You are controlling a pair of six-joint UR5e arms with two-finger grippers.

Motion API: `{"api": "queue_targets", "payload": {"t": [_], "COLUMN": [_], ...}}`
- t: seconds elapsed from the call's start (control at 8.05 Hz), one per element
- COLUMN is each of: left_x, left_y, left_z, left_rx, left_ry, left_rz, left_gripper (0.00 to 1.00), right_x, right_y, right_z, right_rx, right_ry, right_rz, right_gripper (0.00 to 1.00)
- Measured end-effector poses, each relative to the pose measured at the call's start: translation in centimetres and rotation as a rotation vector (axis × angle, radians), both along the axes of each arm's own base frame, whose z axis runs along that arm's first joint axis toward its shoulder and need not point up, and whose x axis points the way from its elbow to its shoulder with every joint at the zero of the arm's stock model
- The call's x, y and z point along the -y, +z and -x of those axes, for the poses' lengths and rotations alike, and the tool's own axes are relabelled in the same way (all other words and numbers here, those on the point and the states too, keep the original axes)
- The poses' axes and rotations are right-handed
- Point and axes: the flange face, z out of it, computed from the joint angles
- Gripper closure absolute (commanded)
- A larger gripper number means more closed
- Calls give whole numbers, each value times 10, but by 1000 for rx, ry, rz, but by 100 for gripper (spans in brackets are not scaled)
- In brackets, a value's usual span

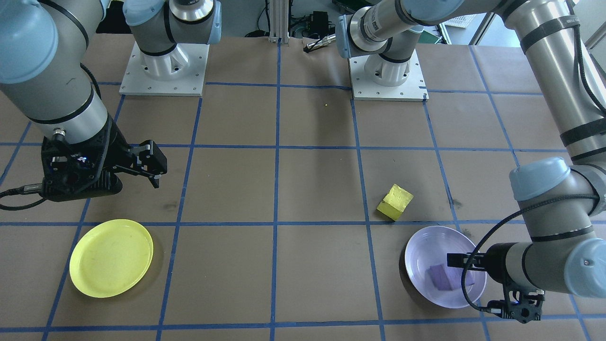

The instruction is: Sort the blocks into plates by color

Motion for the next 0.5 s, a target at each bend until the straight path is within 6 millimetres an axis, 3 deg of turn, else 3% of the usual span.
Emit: {"api": "queue_targets", "payload": {"t": [0.25, 0.5], "left_x": [-1, -10], "left_y": [4, 28], "left_z": [6, 39], "left_rx": [4, 27], "left_ry": [12, 70], "left_rz": [5, 21], "left_gripper": [0, 0], "right_x": [0, 0], "right_y": [0, 0], "right_z": [0, 0], "right_rx": [0, 0], "right_ry": [0, 0], "right_rz": [0, 1], "right_gripper": [0, 0]}}
